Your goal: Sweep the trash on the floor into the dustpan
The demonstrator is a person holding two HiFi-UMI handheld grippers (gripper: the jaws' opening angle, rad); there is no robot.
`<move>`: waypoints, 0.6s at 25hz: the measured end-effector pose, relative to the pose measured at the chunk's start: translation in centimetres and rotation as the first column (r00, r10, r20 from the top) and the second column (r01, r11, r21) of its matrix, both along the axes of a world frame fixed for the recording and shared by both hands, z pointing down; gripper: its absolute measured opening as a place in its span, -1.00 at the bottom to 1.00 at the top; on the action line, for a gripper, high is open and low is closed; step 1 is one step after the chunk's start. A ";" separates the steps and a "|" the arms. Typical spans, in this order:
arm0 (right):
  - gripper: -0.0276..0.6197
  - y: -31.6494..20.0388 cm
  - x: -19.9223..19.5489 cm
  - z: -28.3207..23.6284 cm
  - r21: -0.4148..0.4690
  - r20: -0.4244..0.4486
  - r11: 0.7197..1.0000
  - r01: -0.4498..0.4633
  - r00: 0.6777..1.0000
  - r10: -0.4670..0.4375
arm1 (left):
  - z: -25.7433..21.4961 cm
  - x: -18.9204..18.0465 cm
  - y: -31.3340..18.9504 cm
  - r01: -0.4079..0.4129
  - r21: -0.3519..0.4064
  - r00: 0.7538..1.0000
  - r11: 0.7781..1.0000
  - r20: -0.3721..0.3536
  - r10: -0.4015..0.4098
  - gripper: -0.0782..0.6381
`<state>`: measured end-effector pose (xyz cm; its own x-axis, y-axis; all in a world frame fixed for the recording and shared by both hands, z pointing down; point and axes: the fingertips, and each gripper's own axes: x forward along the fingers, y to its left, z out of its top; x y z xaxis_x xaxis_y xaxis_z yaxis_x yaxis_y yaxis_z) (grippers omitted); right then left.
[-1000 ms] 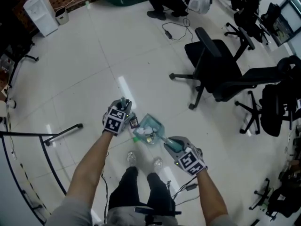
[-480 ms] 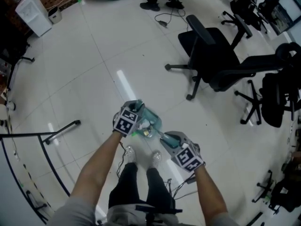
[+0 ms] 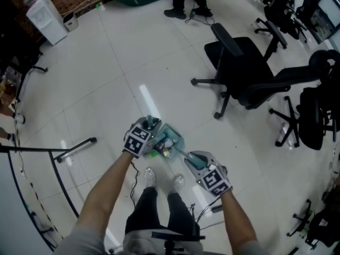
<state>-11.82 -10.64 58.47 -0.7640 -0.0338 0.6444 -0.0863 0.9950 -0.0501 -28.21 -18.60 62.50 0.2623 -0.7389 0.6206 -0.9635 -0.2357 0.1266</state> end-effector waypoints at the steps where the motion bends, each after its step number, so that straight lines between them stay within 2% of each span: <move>1: -0.56 -0.1 0.1 -0.2 0.000 0.005 1.000 -0.003 1.000 0.003 | -0.7 -0.6 0.4 0.009 0.004 1.000 1.000 0.011 -0.009 -0.71; 7: -0.56 -1.4 -1.5 -0.8 0.043 0.013 0.999 -0.004 1.000 0.003 | -4.2 -3.9 2.4 0.089 0.038 0.993 0.995 0.069 -0.092 -0.72; 11: -0.56 -1.6 -3.3 -0.4 0.013 0.012 0.998 -0.060 0.998 0.060 | -6.9 -5.9 3.3 0.141 0.079 0.987 0.987 0.071 -0.146 -0.73; 15: -0.56 -2.1 -4.3 1.8 0.041 -0.010 0.995 -0.087 0.996 0.087 | -9.0 -6.8 3.8 0.144 0.122 0.986 0.982 0.066 -0.153 -0.73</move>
